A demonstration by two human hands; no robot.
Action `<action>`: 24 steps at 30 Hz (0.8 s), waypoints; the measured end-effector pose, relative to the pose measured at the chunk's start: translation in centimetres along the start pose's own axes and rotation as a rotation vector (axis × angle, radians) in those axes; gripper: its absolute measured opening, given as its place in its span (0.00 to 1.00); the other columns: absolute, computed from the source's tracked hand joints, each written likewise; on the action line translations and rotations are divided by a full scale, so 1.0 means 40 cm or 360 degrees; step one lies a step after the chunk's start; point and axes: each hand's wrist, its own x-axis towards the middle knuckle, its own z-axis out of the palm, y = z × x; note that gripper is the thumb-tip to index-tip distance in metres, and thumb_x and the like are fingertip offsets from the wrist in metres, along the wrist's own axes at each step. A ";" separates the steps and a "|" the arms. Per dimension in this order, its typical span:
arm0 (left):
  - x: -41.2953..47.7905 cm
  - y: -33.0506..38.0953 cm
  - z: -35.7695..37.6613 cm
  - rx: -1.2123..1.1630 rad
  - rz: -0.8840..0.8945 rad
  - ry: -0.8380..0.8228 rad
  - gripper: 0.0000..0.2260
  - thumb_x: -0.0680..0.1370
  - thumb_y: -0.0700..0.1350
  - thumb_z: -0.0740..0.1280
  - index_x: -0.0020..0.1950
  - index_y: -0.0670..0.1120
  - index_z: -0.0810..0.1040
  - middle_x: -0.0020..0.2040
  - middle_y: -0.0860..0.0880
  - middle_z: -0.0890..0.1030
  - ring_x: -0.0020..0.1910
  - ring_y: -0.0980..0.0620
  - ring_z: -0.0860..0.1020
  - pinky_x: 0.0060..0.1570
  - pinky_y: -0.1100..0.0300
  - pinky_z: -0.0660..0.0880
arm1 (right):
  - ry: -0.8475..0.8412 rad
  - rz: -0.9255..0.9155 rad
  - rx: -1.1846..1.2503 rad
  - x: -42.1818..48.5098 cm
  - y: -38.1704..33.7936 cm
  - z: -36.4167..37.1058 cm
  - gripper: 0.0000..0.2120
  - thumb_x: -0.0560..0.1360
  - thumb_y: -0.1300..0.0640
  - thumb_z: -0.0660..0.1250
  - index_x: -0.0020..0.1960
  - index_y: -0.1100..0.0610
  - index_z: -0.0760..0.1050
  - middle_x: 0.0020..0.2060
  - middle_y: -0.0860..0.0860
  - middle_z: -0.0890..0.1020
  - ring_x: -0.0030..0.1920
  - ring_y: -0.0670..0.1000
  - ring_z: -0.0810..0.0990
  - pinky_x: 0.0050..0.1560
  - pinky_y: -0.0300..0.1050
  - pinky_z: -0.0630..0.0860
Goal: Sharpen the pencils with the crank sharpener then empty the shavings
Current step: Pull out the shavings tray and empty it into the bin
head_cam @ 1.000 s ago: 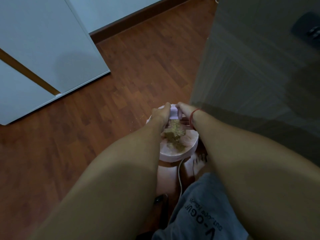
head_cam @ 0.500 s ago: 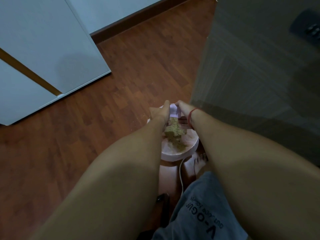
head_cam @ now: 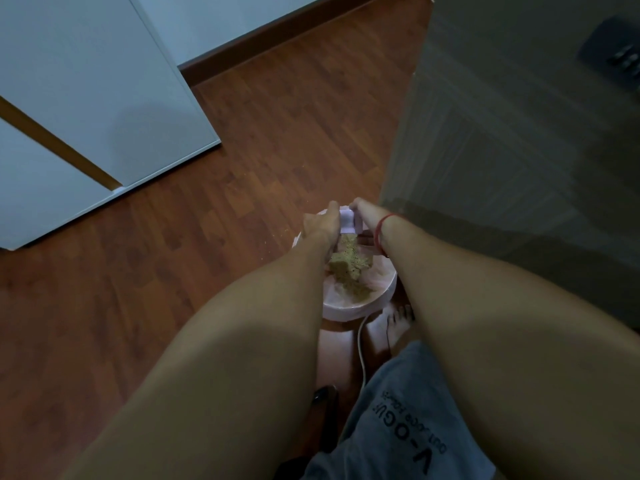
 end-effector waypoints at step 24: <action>-0.005 0.000 -0.005 -0.0072 0.0083 0.0135 0.25 0.71 0.55 0.65 0.59 0.39 0.73 0.51 0.41 0.80 0.40 0.45 0.80 0.29 0.57 0.79 | -0.0025 0.0032 0.0027 -0.007 -0.004 0.003 0.16 0.77 0.48 0.58 0.34 0.54 0.69 0.34 0.53 0.72 0.33 0.50 0.70 0.36 0.42 0.71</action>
